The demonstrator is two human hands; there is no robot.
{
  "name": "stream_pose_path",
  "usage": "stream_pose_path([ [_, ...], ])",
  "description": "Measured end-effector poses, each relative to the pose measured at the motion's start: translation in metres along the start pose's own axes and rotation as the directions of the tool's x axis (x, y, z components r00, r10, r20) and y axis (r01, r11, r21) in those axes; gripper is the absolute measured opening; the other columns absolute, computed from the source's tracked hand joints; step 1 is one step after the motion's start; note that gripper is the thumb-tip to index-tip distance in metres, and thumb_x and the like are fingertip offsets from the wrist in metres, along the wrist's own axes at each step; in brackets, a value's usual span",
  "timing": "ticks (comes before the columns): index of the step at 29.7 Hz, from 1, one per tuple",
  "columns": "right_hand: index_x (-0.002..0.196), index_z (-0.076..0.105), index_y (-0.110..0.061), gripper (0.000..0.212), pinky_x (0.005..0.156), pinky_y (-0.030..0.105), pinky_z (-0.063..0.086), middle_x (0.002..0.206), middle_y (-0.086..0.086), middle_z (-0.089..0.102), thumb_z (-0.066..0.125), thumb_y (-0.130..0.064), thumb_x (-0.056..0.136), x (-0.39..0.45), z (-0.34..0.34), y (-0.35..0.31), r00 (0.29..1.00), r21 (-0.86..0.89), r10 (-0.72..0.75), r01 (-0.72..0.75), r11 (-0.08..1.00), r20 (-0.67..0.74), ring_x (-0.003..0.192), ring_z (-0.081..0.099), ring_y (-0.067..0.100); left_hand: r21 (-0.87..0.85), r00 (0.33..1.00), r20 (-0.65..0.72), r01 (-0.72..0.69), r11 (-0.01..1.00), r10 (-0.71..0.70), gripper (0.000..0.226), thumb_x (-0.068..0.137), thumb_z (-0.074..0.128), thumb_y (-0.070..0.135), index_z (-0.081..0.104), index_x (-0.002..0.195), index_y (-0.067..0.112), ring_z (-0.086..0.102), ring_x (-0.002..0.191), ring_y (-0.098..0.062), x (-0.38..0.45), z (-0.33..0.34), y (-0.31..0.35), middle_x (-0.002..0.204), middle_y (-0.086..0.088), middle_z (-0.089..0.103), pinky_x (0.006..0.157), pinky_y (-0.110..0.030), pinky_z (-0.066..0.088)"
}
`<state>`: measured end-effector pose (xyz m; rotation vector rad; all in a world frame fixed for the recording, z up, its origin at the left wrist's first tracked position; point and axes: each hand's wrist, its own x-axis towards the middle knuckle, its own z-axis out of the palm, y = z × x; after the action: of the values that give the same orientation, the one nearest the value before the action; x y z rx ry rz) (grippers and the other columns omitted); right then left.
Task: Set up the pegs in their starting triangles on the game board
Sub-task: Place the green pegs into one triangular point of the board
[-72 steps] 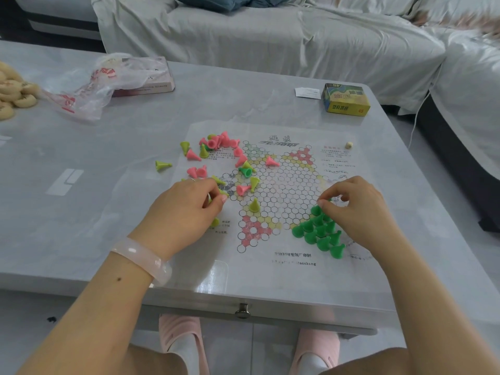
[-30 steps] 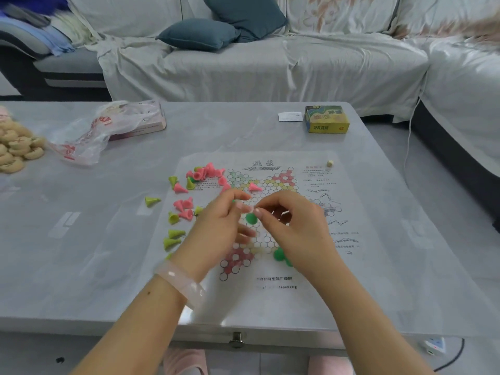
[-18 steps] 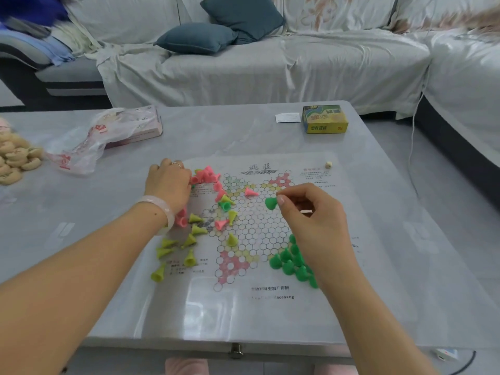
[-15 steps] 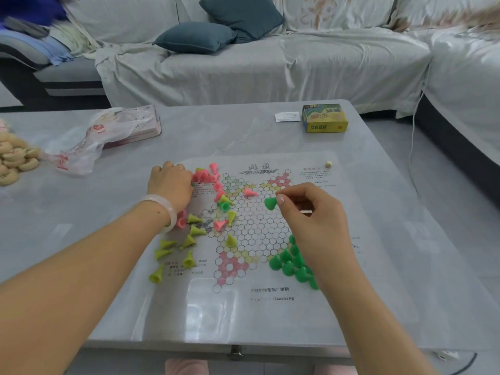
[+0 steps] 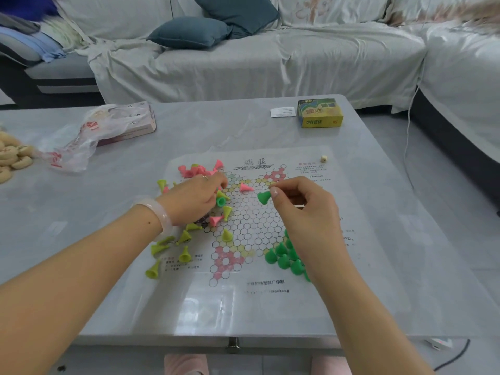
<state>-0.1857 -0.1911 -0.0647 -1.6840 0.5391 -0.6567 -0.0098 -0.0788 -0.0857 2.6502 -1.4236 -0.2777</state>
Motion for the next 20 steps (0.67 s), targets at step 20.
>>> stream_pose_path([
  [20,0.076,0.064,-0.028,0.019,0.058,0.003,0.043,0.079,-0.006,0.066,0.060,-0.011,0.083,0.010,-0.027,0.009,0.992,0.015,0.058,-0.057,0.998,-0.108,0.070,0.056,0.002,-0.962,0.829,-0.162,-0.013,0.271,-0.536,0.025,0.091,0.040,0.015,0.051,0.069,0.014,0.033,0.053,-0.011,-0.058,-0.009,0.053,0.058,0.004,0.042,0.045,-0.016,0.029],
])
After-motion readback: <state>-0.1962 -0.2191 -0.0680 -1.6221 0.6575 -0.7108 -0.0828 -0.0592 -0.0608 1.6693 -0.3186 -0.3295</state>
